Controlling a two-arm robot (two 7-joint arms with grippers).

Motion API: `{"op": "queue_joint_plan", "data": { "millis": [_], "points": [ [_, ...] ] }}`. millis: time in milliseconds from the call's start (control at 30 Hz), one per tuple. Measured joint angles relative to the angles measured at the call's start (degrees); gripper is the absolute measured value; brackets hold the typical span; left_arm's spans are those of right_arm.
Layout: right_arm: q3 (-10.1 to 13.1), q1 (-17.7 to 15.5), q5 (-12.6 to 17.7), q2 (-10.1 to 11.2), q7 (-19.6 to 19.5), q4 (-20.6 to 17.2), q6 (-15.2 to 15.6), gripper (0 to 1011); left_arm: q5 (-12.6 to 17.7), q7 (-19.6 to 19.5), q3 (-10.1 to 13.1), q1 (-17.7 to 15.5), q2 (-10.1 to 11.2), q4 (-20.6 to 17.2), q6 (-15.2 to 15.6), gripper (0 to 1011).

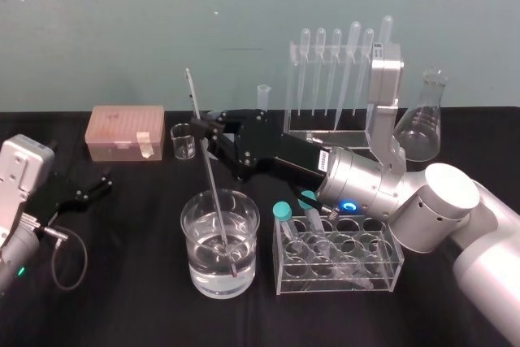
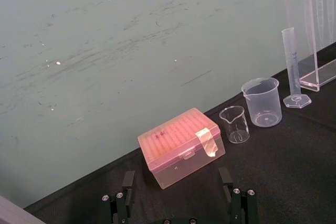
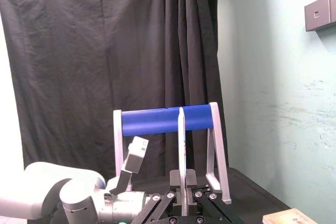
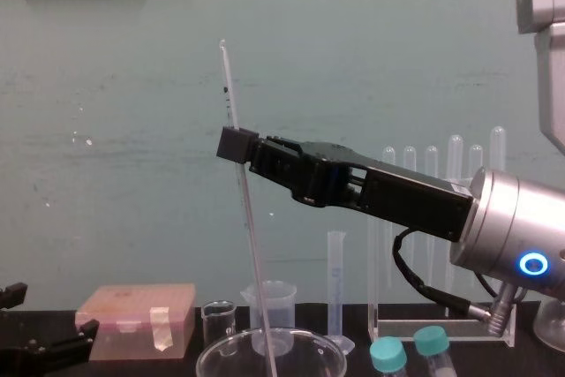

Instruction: Hold the thermometer with one hand and immerse one end into the beaker, then reinsert it into the test tube rack.

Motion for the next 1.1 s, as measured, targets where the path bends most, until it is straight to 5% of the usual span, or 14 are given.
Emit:
{"op": "queue_joint_plan", "data": {
  "millis": [600,933,1100],
  "points": [
    [0.7,0.0,0.4,0.6,-0.8,-1.8,0.6,55,0.0,0.0,0.0,0.0,0.0,0.0,0.0,1008],
    [7.2,2.5,9.5,4.0,-1.9,-13.5,5.1,55,0.0,0.0,0.0,0.0,0.0,0.0,0.0,1008],
    [10.5,3.2,11.2,6.5,-4.0,-17.1,5.0,55,0.0,0.0,0.0,0.0,0.0,0.0,0.0,1008]
  ]
}}
